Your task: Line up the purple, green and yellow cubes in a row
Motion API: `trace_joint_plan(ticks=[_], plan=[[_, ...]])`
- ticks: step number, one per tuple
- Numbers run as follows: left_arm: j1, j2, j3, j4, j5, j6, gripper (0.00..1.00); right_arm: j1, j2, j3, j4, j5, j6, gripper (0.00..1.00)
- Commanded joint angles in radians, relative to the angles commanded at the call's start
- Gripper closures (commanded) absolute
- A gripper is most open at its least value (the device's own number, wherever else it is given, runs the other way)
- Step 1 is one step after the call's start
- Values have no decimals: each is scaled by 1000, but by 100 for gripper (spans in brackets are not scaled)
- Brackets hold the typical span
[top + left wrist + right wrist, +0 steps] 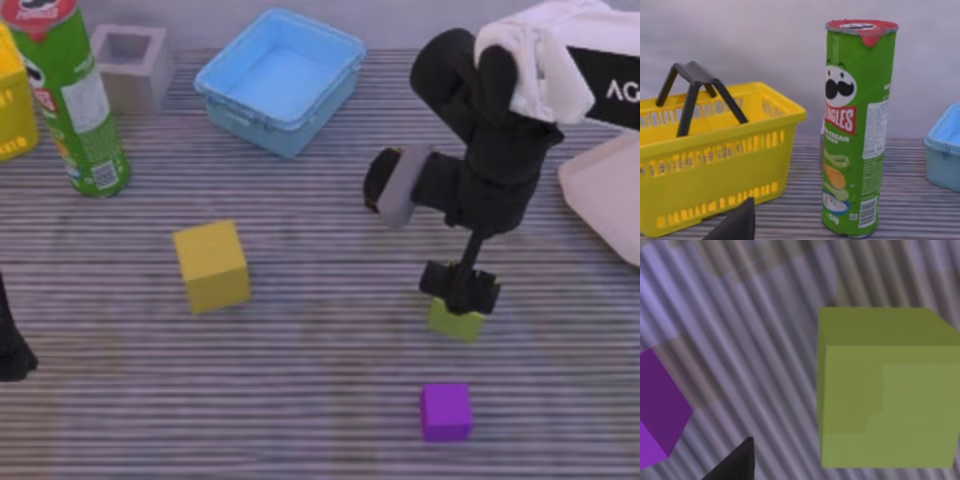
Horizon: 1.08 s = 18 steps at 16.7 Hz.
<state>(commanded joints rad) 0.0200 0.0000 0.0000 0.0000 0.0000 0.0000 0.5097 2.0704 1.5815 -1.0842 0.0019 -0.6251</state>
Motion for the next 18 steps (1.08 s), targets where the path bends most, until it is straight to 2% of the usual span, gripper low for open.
trace_joint_plan(ticks=[7, 12, 18], plan=[[0, 0, 0, 0, 0, 0, 0, 4, 107, -148, 263, 1, 4, 0], [0, 0, 0, 0, 0, 0, 0, 4, 122, -166, 291, 1, 4, 0], [0, 0, 0, 0, 0, 0, 0, 4, 122, -166, 291, 1, 4, 45]])
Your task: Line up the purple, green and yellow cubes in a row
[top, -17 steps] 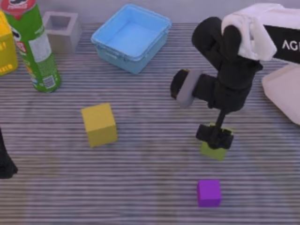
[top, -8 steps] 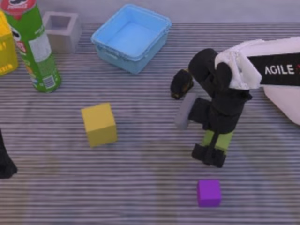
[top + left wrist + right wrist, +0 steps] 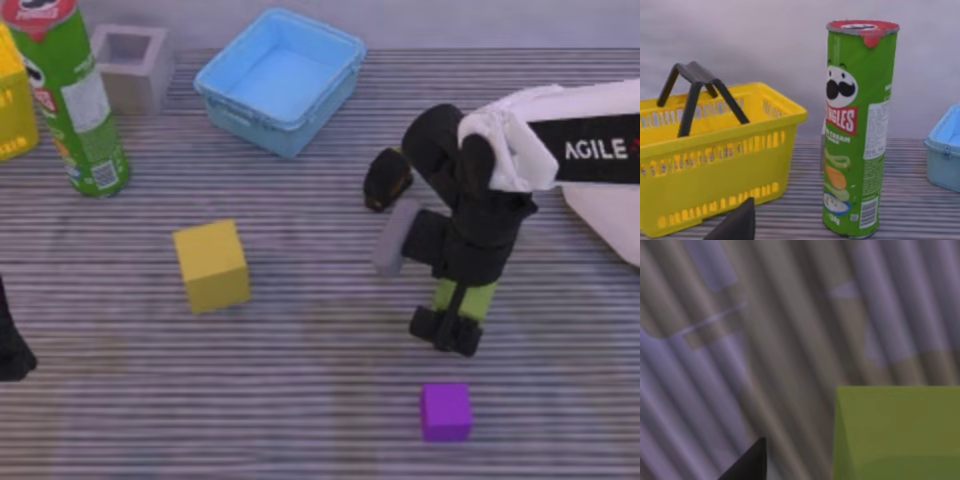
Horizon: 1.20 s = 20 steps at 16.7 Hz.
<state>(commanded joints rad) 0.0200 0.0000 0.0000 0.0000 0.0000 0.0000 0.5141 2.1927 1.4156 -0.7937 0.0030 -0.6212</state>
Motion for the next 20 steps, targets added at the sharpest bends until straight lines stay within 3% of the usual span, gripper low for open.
trace_joint_plan(ticks=[7, 15, 20], plan=[[0, 0, 0, 0, 0, 0, 0, 0, 0, 0, 0, 0, 0, 98], [0, 0, 0, 0, 0, 0, 0, 0, 0, 0, 0, 0, 0, 100], [0, 0, 0, 0, 0, 0, 0, 5, -54, 51, -91, -10, 5, 100]])
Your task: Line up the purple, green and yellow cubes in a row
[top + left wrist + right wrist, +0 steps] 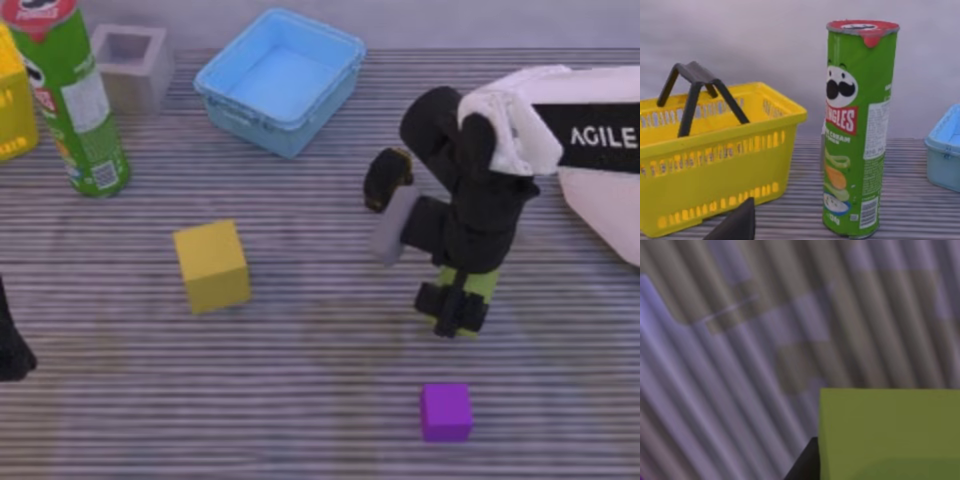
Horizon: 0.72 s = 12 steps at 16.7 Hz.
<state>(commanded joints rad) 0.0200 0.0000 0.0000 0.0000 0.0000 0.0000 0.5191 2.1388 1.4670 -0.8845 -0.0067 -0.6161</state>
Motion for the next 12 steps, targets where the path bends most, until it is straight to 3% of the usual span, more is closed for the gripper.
trace_joint_plan(ticks=[5, 12], plan=[[0, 0, 0, 0, 0, 0, 0, 3, -69, 87, -160, -1, 1, 100], [0, 0, 0, 0, 0, 0, 0, 37, -81, 81, -167, -1, -5, 100]])
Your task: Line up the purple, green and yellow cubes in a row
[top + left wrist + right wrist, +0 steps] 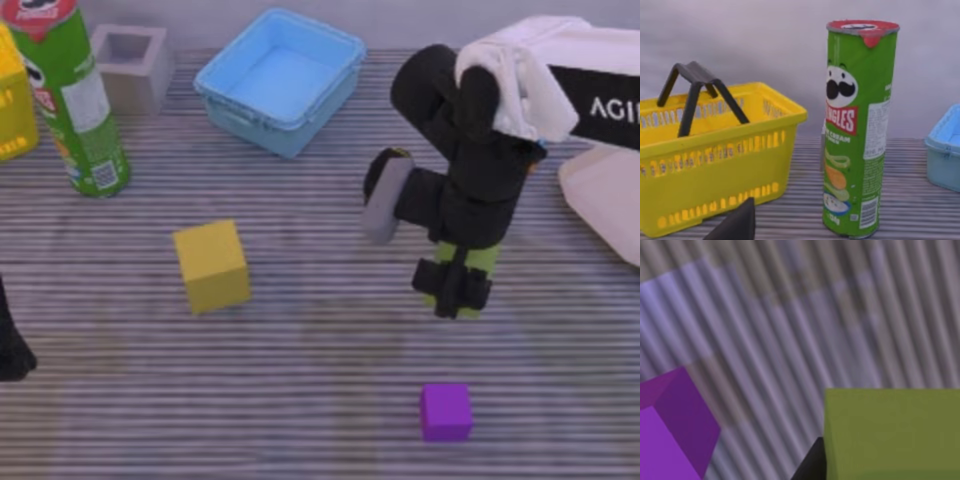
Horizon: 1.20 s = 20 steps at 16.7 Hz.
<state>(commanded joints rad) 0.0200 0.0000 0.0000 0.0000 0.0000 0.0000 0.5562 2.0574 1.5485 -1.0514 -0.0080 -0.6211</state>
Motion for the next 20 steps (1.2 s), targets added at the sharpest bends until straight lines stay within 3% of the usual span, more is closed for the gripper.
trace_joint_plan(ticks=[9, 16, 20], plan=[[0, 0, 0, 0, 0, 0, 0, 336, -105, -77, -26, -3, -44, 100], [0, 0, 0, 0, 0, 0, 0, 349, -100, -91, -9, -4, -46, 100], [0, 0, 0, 0, 0, 0, 0, 350, -54, -183, 143, -3, -44, 100]])
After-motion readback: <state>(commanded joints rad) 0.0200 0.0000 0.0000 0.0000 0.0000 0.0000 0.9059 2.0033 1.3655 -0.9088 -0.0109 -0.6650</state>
